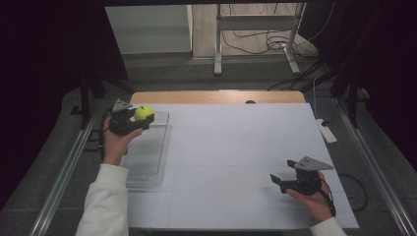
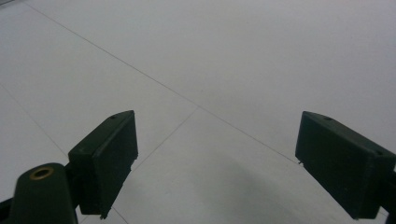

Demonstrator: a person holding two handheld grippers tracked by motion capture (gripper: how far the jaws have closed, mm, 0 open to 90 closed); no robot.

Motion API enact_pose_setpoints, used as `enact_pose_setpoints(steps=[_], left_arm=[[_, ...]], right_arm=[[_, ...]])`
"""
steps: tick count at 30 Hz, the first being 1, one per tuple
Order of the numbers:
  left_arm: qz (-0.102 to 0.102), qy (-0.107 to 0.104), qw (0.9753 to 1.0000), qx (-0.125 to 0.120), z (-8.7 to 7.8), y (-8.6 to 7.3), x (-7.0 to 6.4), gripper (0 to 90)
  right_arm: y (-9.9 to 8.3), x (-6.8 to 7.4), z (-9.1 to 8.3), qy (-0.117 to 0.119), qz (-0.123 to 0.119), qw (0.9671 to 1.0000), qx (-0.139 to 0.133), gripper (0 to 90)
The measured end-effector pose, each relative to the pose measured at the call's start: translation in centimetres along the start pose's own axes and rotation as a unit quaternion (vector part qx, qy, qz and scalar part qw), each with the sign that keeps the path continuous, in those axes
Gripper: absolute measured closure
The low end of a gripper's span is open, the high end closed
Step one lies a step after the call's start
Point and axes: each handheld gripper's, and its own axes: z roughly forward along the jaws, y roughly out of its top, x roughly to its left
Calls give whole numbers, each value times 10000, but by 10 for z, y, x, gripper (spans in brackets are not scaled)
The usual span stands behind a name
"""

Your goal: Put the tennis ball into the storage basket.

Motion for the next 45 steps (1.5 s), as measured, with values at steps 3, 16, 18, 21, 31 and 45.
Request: enact_pose_setpoints(steps=[3,16,18,21,31,45], left_arm=[[-29,21,10000,-6,0,-1,3,264],[-86,208,9997,63,3,-2,11,264],[-96,227,9997,74,4,-2,13,264],[-110,261,9995,105,6,-1,16,264],[-202,447,9985,251,14,2,23,264],[-315,686,9955,573,26,6,36,264]], right_arm=[[0,0,0,3,1,10000,4,137],[0,0,1,7,-8,10000,30,137],[0,0,1,7,-7,10000,23,137],[0,0,0,-8,4,10000,13,137],[0,0,-1,-15,11,10000,-10,137],[1,0,-1,-1,12,10000,-19,137]])
